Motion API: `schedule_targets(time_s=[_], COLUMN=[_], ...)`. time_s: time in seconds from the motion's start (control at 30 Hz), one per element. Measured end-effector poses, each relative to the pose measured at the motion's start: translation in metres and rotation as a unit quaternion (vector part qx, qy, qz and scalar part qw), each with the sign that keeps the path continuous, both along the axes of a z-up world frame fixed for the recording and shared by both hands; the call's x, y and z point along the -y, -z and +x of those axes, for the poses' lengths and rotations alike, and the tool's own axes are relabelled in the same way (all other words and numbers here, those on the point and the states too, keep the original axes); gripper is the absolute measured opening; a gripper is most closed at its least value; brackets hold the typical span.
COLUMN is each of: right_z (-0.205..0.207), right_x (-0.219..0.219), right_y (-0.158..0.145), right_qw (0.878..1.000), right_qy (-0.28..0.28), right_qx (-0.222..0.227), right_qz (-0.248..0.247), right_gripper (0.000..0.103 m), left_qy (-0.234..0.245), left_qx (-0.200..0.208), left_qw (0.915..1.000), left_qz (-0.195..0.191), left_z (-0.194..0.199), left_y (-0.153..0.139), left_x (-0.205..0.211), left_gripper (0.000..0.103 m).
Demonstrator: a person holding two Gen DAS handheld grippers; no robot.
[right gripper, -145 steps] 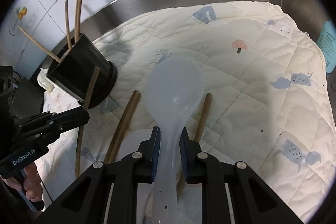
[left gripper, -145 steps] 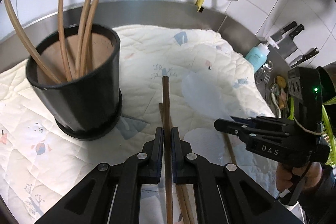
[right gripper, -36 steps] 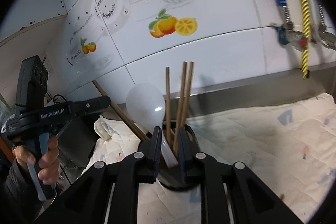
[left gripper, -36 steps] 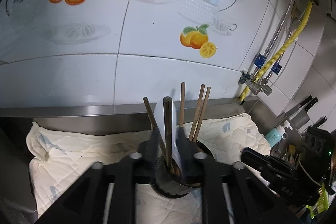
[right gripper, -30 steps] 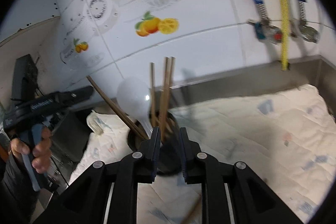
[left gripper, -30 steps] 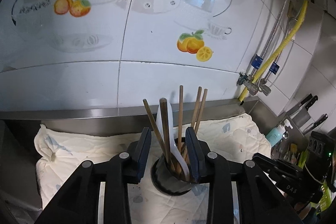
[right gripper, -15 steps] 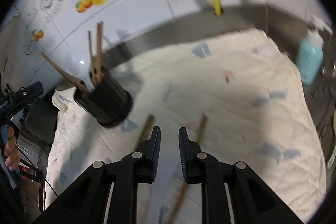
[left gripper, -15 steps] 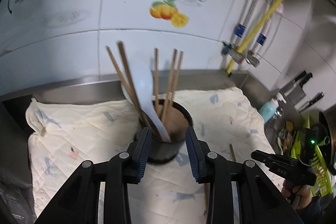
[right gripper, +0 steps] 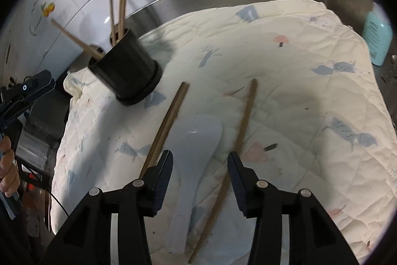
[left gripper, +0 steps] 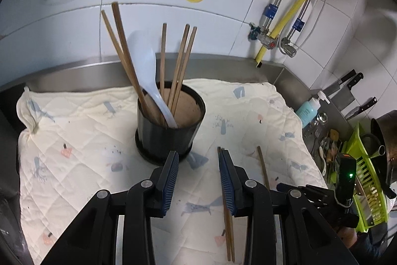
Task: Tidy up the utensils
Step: 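Move both tools back over the textured white paddle and loose chopsticks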
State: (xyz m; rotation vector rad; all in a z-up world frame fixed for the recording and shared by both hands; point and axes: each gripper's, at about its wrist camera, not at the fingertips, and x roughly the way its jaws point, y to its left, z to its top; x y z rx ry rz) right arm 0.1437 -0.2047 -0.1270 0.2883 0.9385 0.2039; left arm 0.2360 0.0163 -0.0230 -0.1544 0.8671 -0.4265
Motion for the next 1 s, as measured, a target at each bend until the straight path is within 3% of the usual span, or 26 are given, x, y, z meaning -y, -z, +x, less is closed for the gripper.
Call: schedule_targets(time_s=[0.17, 0.33, 0.77, 1.0], right_z=[0.008, 0.016, 0.040, 0.050], right_x=[-0.012, -0.027, -0.047, -0.050], right_y=[0.005, 0.010, 0.019, 0.023], right_qw=[1.000, 0.998, 0.990, 0.988], right_qy=[-0.005, -0.016, -0.029, -0.030], right_qx=[-0.013, -0.021, -0.050, -0.060], right_qz=[-0.015, -0.055, -0.130, -0.142], right_gripper=[0.053, 0.065, 0.069, 0.070], left_qy=[0.002, 0.002, 0.002, 0.005], left_qx=[-0.010, -0.020, -0.036, -0.042], left_qw=[0.9999, 0.9998, 0.9993, 0.9990], left_qz=[0.000, 0.000, -0.008, -0.012], left_z=[-0.006, -0.008, -0.005, -0.002], left_y=[0.007, 0.015, 0.028, 0.032], left_x=[-0.003, -0.008, -0.015, -0.014], left_gripper=[0.037, 0.037, 0.037, 0.037])
